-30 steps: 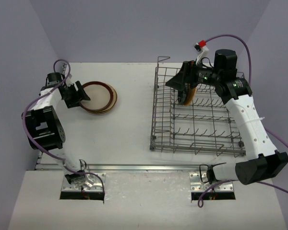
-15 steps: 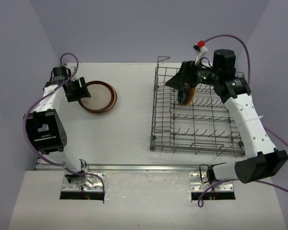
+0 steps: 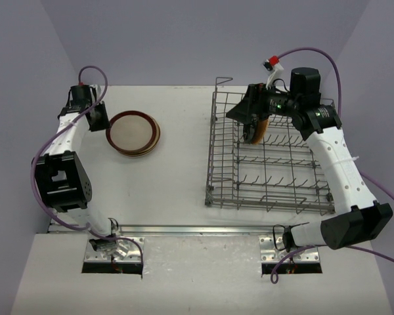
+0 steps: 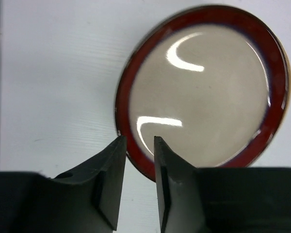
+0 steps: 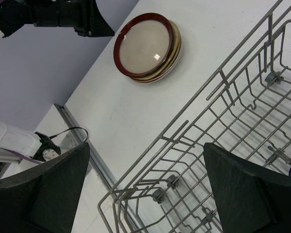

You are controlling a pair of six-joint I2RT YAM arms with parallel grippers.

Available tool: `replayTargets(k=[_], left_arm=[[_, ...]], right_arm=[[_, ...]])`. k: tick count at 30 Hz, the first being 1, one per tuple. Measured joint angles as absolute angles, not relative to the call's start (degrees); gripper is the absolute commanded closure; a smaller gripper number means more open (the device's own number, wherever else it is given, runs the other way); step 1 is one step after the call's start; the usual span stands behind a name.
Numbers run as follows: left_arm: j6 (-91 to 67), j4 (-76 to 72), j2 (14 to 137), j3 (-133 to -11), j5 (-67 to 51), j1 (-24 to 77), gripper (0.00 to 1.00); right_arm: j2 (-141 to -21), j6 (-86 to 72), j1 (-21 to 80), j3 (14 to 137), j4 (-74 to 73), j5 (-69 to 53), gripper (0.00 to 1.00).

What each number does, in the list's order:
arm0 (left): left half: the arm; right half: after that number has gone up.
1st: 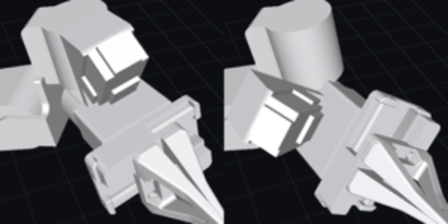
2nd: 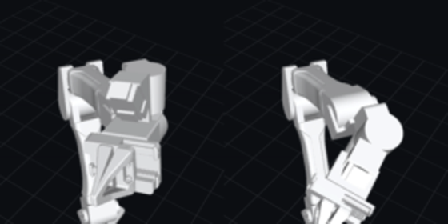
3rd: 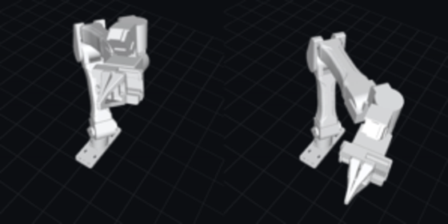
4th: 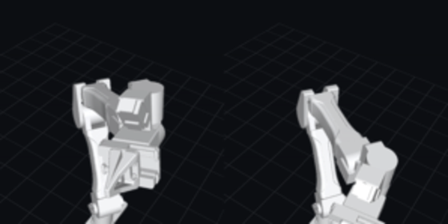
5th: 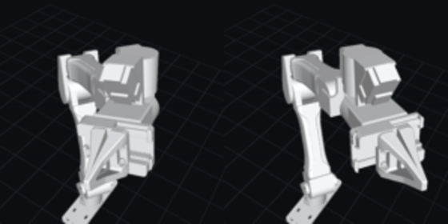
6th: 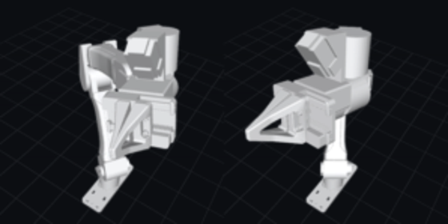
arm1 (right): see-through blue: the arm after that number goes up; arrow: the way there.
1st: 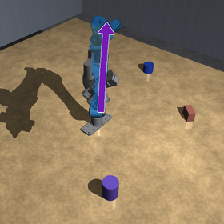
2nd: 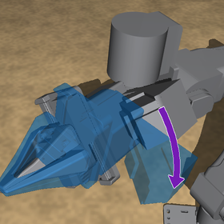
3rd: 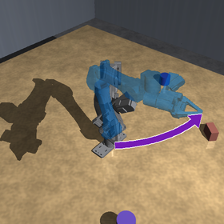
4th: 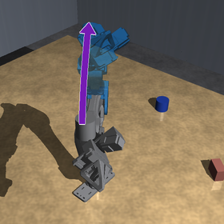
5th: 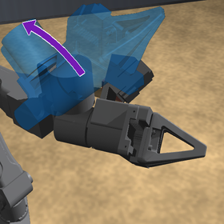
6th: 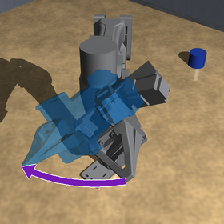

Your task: Unload the plates from the dish rack

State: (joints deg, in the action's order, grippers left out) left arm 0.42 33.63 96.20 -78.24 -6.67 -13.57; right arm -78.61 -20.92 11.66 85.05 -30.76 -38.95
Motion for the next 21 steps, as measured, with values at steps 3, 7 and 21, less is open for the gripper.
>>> replayTargets(k=[3, 7, 21], left_arm=[[-0.08, 33.42, 96.23, -80.21, -0.79, -13.59, 0.84], [0.56, 32.48, 96.74, -82.77, 5.04, -13.79, 0.85], [5.06, 31.55, 105.07, -83.05, 10.65, -13.85, 0.59]], right_arm=[[-78.61, -20.88, 11.66, 84.94, -30.77, -38.77, 0.01], [-78.61, -20.78, 11.66, 84.88, -30.81, -38.38, 0.01], [-78.61, -20.75, 11.66, 84.88, -31.00, -37.63, 0.01]])
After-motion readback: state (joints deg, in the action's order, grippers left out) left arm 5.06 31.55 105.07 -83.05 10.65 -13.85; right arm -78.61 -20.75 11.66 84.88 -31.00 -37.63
